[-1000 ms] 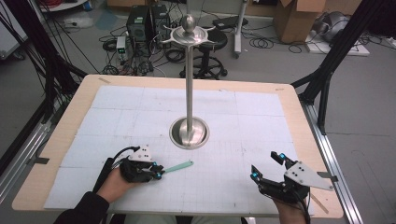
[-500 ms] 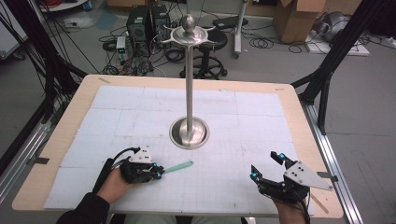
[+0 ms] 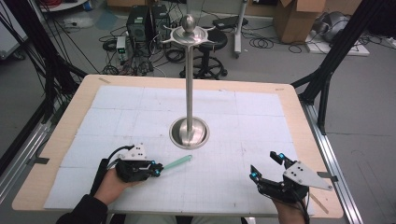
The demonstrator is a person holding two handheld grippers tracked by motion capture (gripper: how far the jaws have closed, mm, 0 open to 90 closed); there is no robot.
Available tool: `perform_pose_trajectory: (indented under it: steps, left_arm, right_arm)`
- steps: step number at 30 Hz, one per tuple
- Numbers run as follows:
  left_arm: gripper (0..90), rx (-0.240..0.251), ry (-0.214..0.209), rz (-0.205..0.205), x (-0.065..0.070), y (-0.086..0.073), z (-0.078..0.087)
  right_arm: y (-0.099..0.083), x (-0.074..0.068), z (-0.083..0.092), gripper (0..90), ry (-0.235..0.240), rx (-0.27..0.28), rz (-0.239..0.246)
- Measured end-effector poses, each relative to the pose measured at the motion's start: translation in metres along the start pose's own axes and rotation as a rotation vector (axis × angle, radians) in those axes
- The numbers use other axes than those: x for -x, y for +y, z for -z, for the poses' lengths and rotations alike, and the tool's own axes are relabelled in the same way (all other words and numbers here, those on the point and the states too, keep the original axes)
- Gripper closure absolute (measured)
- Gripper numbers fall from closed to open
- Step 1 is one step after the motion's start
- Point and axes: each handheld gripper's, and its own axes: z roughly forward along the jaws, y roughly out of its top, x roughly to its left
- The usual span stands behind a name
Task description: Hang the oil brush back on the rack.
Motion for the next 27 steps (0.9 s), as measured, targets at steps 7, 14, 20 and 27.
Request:
perform_pose_trajectory:
  steps: [7,14,20,27]
  left_arm:
    - [81.9,0.129,-0.016,0.029,0.006,0.001,0.014]
    - [81.9,0.240,-0.009,0.044,0.010,0.002,0.028]
    - [81.9,0.363,-0.046,0.066,0.013,0.005,0.040]
    - [81.8,0.475,-0.078,0.058,0.018,0.011,0.053]
  right_arm:
    - [0.000,0.000,-0.002,18.9,0.005,-0.005,0.004]
    - [0.000,-0.003,-0.005,18.9,0.016,-0.009,0.005]
    - [0.001,-0.005,-0.007,18.9,0.026,-0.009,0.008]
    - [0.003,-0.011,-0.012,18.9,0.057,-0.006,0.010]
